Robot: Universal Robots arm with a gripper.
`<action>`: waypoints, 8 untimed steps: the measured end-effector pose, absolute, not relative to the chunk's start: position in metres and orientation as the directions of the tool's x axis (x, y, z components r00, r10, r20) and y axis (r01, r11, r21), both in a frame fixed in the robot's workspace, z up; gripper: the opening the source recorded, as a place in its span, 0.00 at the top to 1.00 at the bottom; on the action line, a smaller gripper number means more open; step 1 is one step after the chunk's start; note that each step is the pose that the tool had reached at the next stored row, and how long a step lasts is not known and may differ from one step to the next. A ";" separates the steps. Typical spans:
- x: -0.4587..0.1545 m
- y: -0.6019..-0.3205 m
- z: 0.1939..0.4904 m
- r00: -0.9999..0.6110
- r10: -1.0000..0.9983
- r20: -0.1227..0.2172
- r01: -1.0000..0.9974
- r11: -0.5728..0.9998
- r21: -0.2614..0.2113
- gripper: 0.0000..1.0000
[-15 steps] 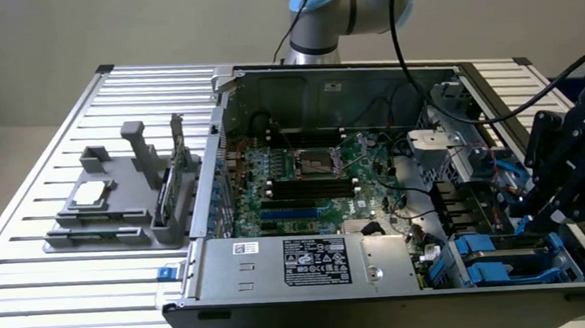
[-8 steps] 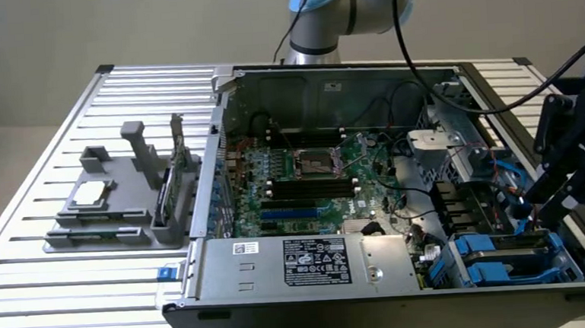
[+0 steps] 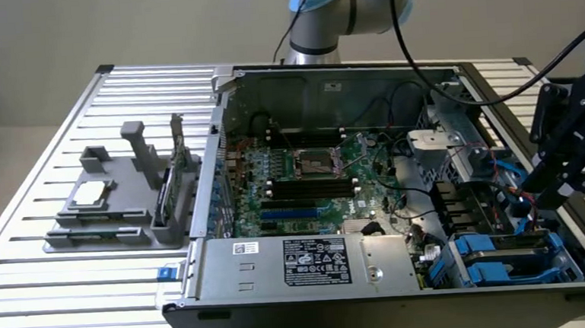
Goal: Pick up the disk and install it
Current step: 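Insert the second disk wire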
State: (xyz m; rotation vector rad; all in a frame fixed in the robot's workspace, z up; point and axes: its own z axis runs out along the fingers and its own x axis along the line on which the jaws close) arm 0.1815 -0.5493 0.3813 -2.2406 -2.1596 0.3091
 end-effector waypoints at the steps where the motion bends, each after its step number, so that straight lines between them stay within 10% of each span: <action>1: 0.180 -0.549 0.381 0.027 0.991 -0.133 0.988 -0.046 -0.147 0.69; 8: 0.167 -0.549 0.380 0.029 0.989 -0.143 0.990 -0.048 -0.131 0.69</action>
